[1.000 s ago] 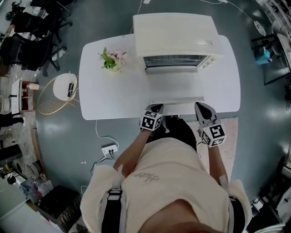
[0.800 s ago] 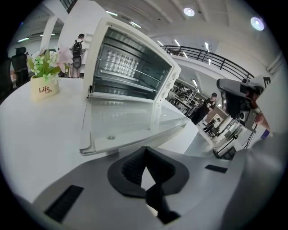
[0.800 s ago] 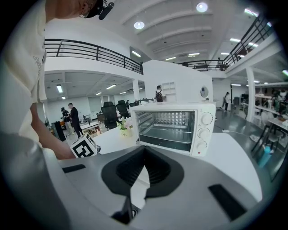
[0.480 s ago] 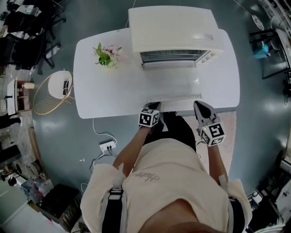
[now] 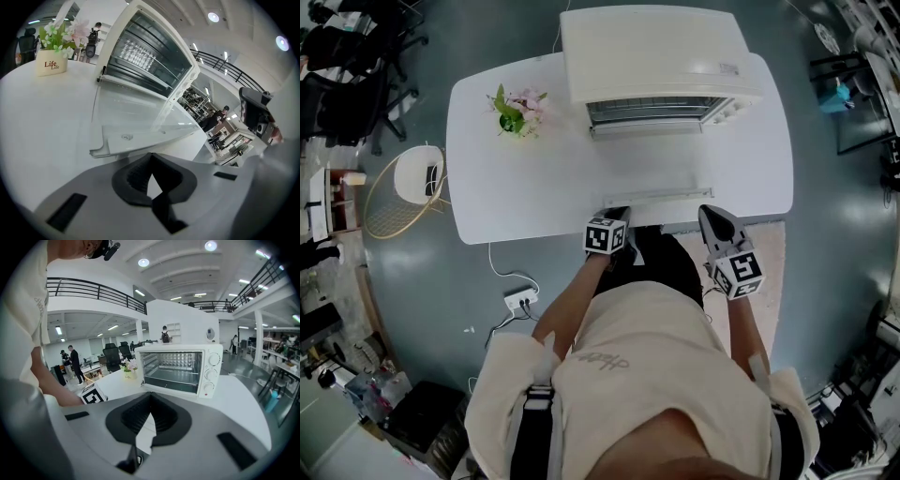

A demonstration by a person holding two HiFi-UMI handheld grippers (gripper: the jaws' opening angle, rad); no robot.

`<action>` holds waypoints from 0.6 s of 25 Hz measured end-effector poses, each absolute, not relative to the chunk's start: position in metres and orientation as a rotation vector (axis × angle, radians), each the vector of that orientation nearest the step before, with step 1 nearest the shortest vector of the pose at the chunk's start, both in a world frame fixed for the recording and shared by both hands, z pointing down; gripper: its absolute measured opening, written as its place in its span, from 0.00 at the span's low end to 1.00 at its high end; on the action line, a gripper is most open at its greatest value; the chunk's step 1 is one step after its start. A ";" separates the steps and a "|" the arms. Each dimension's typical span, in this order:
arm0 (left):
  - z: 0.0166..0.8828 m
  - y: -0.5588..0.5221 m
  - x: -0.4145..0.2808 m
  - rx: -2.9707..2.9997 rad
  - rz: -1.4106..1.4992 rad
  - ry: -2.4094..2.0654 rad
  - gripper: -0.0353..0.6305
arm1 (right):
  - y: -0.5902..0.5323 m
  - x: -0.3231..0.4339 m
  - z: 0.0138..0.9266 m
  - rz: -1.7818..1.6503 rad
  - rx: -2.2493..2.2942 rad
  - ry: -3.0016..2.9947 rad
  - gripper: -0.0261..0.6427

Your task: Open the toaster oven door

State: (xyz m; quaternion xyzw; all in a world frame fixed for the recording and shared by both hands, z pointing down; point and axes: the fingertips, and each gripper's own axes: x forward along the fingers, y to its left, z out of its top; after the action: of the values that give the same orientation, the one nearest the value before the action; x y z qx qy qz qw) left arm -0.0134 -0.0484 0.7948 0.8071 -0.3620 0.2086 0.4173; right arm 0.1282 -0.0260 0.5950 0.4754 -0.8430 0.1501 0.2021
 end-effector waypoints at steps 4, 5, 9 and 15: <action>0.795 -0.046 -0.016 2.017 0.540 -0.905 0.08 | -0.025 0.127 0.590 0.406 1.328 -2.355 0.05; 0.795 -0.045 -0.017 2.012 0.540 -0.909 0.08 | -0.025 0.127 0.589 0.406 1.332 -2.352 0.05; 0.797 -0.043 -0.024 1.996 0.546 -0.919 0.08 | -0.027 0.129 0.587 0.410 1.340 -2.345 0.05; 0.789 -0.033 -0.039 1.993 0.551 -0.918 0.08 | -0.032 0.123 0.586 0.397 1.322 -2.359 0.05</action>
State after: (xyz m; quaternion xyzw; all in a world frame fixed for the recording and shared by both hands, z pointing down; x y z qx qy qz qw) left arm -0.0391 -0.0334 0.7890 0.7972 -0.3672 0.2204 0.4255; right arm 0.1230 -0.0319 0.5862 0.4737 -0.8452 0.1421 0.2028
